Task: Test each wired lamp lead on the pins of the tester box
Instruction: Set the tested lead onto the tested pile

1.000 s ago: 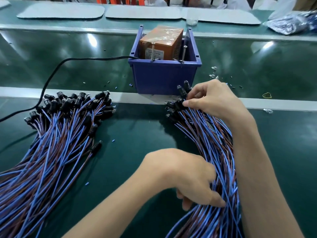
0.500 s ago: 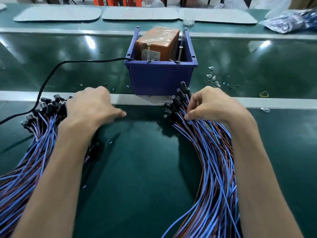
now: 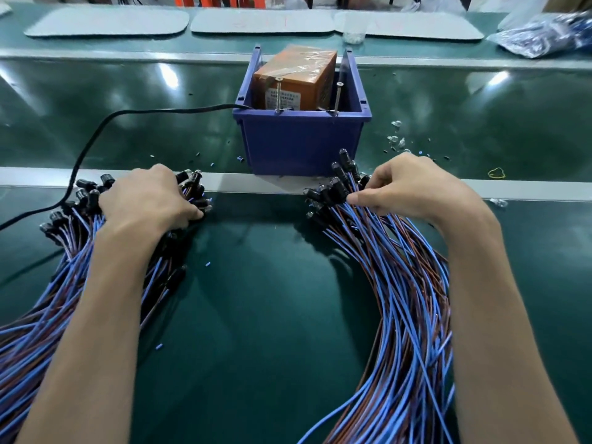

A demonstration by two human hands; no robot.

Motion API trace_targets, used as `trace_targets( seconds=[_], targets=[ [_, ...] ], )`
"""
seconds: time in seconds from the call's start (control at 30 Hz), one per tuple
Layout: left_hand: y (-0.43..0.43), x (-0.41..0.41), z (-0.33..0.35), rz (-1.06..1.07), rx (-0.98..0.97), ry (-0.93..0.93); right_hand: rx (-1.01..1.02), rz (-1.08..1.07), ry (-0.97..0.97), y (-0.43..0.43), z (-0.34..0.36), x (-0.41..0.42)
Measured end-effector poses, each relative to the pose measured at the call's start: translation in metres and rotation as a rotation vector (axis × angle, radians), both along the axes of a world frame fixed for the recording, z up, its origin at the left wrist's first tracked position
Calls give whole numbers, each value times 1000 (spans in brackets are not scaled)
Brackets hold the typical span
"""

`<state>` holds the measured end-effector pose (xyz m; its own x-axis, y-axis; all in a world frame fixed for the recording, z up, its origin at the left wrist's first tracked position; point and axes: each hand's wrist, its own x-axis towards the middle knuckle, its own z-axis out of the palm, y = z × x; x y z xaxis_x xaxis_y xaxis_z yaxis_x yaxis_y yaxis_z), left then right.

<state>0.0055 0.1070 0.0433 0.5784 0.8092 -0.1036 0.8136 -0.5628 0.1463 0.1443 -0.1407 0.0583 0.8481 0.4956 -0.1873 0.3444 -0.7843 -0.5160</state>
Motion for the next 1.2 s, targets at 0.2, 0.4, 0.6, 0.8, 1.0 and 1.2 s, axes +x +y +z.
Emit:
trace_targets(
  seconds=[0.2,0.4,0.6,0.8,1.0,1.2],
  targets=[
    [6,-2,0,12,-30,-47,63,-31,-23,1,1,-1],
    [3,-3,0,6,-6,-78,132,-19,-49,2,2,-1],
    [-5,-3,9,-108,-12,-230,277,89,-9,10,5,-6],
    [-42,6,27,-317,-58,-603,467,194,144,30,9,-25],
    [-98,14,30,-530,-123,-832,797,169,282,34,18,-36],
    [-129,21,29,-371,-719,-1051,1006,-47,149,27,25,-31]
  ],
)
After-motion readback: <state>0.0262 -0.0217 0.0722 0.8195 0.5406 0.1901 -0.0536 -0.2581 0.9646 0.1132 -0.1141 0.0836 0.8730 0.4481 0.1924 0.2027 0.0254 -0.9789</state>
